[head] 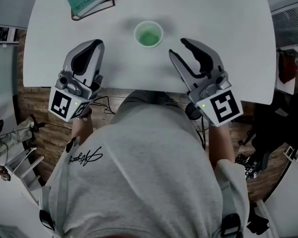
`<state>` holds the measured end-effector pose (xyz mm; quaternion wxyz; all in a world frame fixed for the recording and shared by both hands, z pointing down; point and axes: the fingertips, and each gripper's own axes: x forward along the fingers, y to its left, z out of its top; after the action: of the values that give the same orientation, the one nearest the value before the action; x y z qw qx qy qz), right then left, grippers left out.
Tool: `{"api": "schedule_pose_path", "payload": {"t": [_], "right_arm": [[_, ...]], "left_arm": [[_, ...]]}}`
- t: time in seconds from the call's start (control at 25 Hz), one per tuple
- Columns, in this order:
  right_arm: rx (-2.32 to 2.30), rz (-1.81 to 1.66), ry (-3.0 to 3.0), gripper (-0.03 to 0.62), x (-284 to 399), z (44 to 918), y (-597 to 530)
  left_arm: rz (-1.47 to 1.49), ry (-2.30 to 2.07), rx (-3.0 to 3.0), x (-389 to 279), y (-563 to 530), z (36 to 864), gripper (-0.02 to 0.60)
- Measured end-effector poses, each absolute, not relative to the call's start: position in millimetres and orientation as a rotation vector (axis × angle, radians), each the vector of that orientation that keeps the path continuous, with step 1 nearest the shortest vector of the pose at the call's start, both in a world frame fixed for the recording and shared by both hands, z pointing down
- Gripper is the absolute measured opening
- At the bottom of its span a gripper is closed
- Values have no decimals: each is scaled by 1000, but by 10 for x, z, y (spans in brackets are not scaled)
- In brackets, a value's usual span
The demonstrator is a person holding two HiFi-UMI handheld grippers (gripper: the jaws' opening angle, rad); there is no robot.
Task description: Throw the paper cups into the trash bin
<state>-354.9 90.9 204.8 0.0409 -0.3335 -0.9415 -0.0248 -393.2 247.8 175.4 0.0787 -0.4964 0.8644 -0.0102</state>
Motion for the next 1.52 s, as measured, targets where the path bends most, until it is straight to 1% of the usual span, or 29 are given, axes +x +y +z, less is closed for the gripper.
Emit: {"api": "schedule_pose_path", "payload": {"t": [0.08, 0.24, 0.32, 0.92, 1.52], "right_arm": [[-1053, -105, -2843, 145, -3538, 2134, 959], [-1087, -155, -2770, 236, -3511, 2256, 1148], [-1081, -144, -2750, 253, -3526, 2317, 1162], [-1050, -148, -2646, 288, -3833, 2633, 1215], [-1093, -144, -2632, 291, -4029, 2820, 1340]], "left_arm": [[-29, 2603, -1451, -3905, 2515, 1761, 6], [-23, 2630, -1391, -3832, 2692, 1731, 6], [-26, 2638, -1371, -3816, 2716, 1731, 5], [-34, 2711, -1264, -3815, 2825, 1814, 6], [-16, 2762, -1202, -3818, 2975, 1903, 6]]}}
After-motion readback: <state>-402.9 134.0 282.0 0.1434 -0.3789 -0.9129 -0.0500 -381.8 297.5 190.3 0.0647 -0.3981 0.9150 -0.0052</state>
